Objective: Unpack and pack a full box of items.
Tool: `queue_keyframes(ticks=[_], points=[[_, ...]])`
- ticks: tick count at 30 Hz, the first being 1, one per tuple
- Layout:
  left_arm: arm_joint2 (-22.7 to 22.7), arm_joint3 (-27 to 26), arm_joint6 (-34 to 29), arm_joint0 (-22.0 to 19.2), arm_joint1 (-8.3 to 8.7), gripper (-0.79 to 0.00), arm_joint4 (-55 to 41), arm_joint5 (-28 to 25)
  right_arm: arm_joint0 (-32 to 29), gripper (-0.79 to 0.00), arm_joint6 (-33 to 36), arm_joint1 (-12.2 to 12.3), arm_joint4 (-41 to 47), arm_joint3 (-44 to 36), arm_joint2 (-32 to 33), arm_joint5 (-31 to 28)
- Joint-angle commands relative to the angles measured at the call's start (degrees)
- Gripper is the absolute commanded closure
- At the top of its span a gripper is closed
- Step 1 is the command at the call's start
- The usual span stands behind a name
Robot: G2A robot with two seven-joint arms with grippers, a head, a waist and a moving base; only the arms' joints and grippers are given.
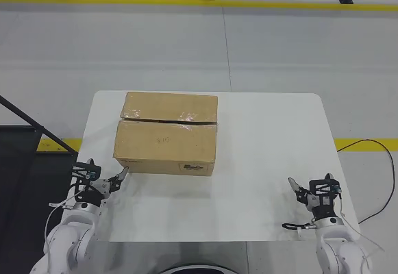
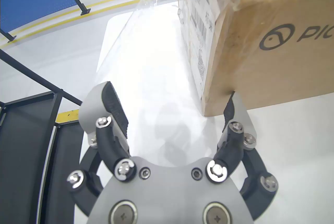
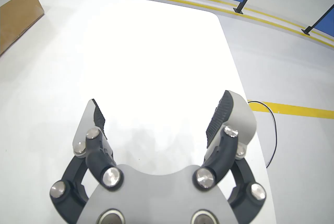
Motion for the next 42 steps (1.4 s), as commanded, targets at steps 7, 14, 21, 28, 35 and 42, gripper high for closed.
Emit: queue_keyframes(ticks=[7,14,21,28,35,42], points=[[0.0,0.0,0.0,0.0,0.0,-0.785,0.0,0.0,0.0,-0.785,0.0,0.0,0.0,0.0,0.0,0.0],[-0.19,-0.22,0.6,0.01,-0.1,-0.785,-2.16,-1.31,0.0,-0.785,0.0,0.0,0.0,0.0,0.0,0.0],[-3.26,-1.31,1.32,0.48,-0.53,-0.785,-13.25,-2.47,2.34,-0.785,2.34,-0.12,7.5,-3.75,-0.27,-7.31],[-6.95,-3.97,2.51,1.45,-0.75,-0.785,-21.23,-4.54,10.92,-0.785,12.32,-0.32,23.16,-6.1,-1.61,-13.59],[-11.05,-6.08,3.57,3.88,-0.95,-0.785,-27.78,-6.45,19.9,-0.785,22.81,-0.74,40.0,-4.34,-4.56,-13.95],[-12.06,-4.8,3.06,3.12,-1.15,-0.785,-23.79,-0.99,20.47,-0.785,23.82,-0.72,40.86,-4.43,-4.53,-13.97]])
